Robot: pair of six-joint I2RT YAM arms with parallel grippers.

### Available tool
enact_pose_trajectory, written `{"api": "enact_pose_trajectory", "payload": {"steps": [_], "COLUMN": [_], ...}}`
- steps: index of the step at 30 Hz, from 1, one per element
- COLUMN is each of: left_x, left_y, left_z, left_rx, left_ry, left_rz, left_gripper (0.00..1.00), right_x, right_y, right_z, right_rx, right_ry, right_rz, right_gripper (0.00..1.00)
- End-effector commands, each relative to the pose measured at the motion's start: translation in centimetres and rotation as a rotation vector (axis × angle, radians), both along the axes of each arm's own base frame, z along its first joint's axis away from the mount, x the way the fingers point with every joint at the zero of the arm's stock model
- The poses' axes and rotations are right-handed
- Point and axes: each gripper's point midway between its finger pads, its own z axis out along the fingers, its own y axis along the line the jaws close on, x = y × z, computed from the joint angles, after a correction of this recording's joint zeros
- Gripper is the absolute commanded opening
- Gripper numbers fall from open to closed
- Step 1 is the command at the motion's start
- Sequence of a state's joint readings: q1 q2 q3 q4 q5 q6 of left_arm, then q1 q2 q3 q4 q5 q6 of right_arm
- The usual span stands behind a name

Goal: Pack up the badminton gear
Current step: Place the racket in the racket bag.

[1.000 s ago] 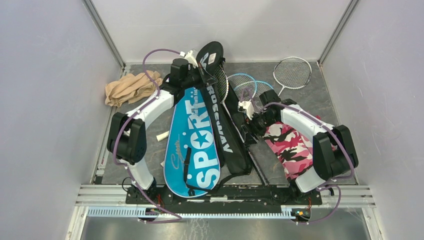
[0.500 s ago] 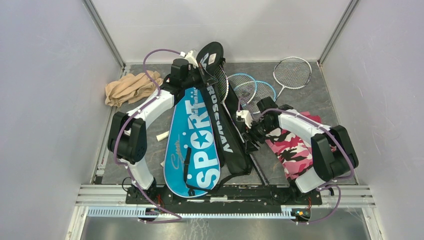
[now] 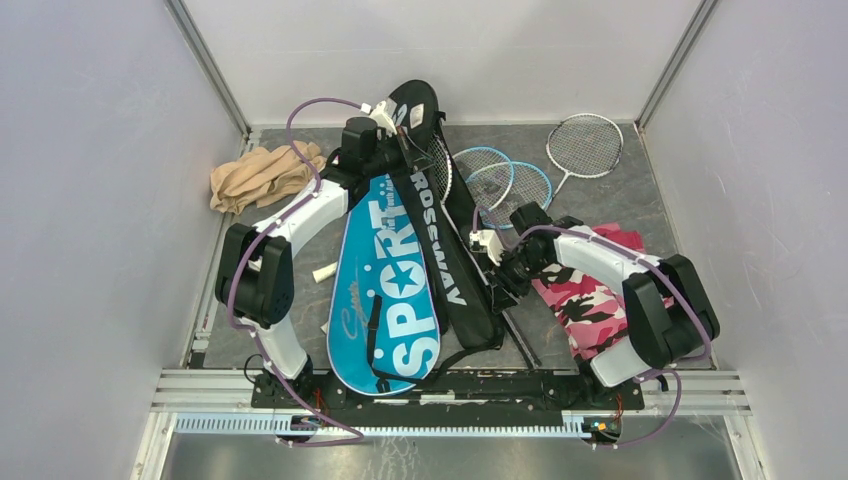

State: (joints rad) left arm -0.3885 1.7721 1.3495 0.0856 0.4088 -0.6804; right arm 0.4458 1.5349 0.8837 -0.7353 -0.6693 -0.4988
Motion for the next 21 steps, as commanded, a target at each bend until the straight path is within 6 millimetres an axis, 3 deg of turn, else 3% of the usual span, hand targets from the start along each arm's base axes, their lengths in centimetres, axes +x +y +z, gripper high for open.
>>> {"api": "enact_pose_trajectory", "payload": {"steps": [1, 6, 14, 21], "left_x": [0.0, -0.6, -2.0, -2.9], "left_y": [-0.6, -1.0, -2.6, -3.4], "left_z": [3.9, 3.6, 3.8, 4.4], "left_rx": [-0.076, -0.084, -0.109, -0.183], "left_ry": [-0.09, -0.086, -0.078, -0.029], "left_rz": [-0.033, -0.049, -0.109, -0.129], "left_gripper": [0.02, 0.02, 0.02, 0.02], "right_x": [1.8, 2.4, 4.2, 7.2], "right_y": [1.5, 2.1, 3.1, 5.0], "right_z": [3.1, 4.6, 6.1, 7.9], "right_rx": [0.074, 0.08, 0.074, 0.111], "right_ry": [-0.118, -0.128, -0.135, -0.155], "right_rz": [0.032, 0.032, 0.007, -0.049], "right_gripper": [0.21, 0.1, 0.05, 0.03]}}
